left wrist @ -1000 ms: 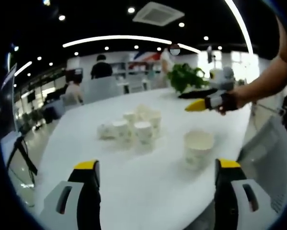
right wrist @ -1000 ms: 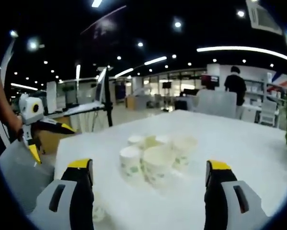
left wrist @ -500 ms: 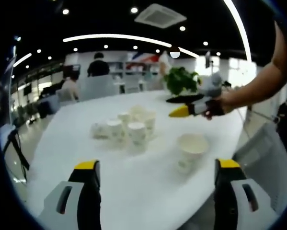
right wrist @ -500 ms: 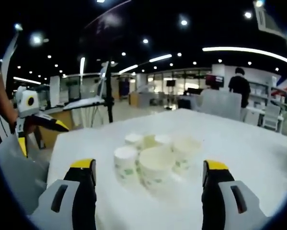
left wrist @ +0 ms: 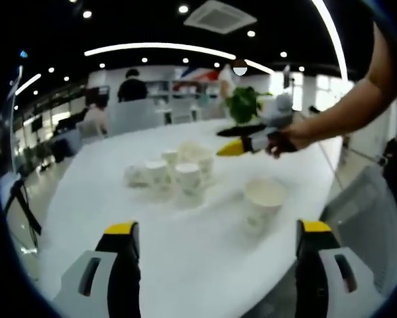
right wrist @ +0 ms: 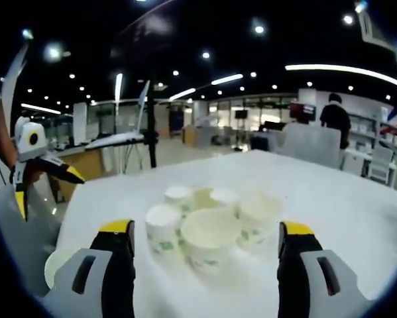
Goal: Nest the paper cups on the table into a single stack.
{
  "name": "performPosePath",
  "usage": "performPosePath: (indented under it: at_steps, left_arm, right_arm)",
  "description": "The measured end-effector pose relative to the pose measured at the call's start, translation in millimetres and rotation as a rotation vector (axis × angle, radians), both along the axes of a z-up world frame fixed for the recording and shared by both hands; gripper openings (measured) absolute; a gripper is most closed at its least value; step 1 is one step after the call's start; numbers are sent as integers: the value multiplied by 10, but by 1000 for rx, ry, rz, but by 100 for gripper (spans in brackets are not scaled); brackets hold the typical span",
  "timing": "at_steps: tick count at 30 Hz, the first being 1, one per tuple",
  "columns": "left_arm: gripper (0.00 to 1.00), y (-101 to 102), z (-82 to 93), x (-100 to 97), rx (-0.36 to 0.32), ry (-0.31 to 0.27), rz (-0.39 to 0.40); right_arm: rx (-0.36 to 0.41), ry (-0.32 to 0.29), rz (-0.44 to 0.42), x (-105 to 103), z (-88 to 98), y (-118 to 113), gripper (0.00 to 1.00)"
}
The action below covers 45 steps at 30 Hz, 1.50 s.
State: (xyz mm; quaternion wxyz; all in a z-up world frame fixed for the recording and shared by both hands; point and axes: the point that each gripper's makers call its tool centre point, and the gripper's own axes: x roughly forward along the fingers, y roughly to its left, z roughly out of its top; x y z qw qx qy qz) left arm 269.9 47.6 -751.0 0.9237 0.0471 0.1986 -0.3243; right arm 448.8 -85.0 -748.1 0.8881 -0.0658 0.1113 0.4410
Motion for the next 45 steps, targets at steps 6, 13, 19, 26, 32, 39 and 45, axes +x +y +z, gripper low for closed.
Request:
performPosePath:
  at_steps: [6,13,19,26,32,39,45]
  left_arm:
    - [96,0,-21,-8,5,8,0]
    - [95,6,-37,-5,7,17,2]
    - [95,13,-39,3,6,18,6]
    - [97,30,-36,18,4,16,17]
    - [97,34,-46,17,13,13,17]
    - [97,34,-52,9,13,18,18]
    - [96,41,-63,9,16,25,22]
  right_arm:
    - [2,21,-12,56,-85,7,80]
    - [-49,24,15,110,-256,52,70]
    - [-44,46,18,166,-303,113,65]
    - [-45,81,-1,221,-392,129,59]
    - [-69,91,12,229,-492,192,56]
    - [-67,102,-2,291,-513,217,51]
    - [-63,113,2,283,-537,217,42]
